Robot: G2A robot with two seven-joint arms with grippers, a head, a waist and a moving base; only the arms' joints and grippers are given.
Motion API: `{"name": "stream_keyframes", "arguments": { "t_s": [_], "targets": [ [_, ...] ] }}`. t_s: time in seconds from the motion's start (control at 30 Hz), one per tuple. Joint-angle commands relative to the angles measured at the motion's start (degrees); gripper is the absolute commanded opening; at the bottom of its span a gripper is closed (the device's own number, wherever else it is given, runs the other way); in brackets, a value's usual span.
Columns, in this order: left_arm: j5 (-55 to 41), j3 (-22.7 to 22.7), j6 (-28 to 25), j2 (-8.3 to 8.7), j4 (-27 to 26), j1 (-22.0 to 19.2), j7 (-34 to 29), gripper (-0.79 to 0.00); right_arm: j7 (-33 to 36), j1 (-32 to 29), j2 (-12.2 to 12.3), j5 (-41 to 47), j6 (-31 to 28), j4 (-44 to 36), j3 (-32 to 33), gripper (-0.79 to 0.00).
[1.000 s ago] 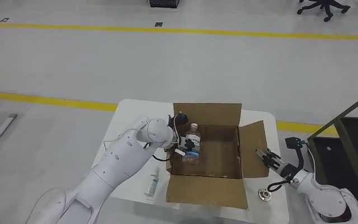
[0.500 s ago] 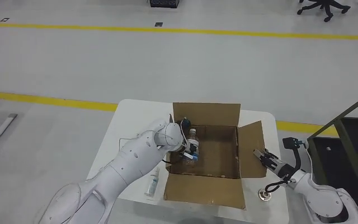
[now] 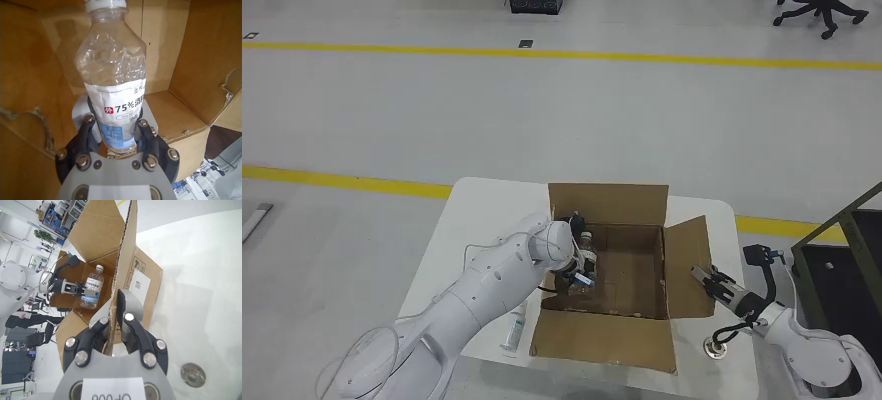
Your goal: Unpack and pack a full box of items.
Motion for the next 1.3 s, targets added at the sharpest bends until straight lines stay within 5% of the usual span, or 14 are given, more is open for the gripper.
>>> {"name": "stream_keyframes", "arguments": {
  "t_s": [0.0,0.5,0.97,1.13,1.2,1.27],
  "targets": [
    [0.01,0.0,0.01,0.0,0.0,0.0,0.01,-0.785,-0.01,0.04,0.02,-0.12,0.01,0.07,-0.07,-0.785],
    [1.32,0.22,3.06,-0.53,-0.09,2.31,-0.04,-0.785,-0.04,0.4,0.22,-0.32,0.09,0.63,-0.49,-0.785],
    [3.63,3.35,7.5,-4.76,5.64,1.17,-1.9,-0.785,0.04,0.88,0.41,0.25,-0.03,0.65,-0.43,-0.785],
    [3.13,3.2,6.91,-6.11,9.11,0.53,-1.36,-0.493,0.23,0.21,0.51,1.04,-0.34,-0.9,0.2,-0.785],
    [3.02,3.08,6.64,-6.54,10.26,0.29,-1.17,-0.172,0.38,-0.14,0.55,1.44,-0.65,-1.81,0.45,-0.785],
    [2.96,2.92,6.42,-6.9,11.39,0.09,-1.01,0.0,0.55,-0.49,0.59,1.79,-0.77,-2.62,0.75,-0.785]
  ]
}}
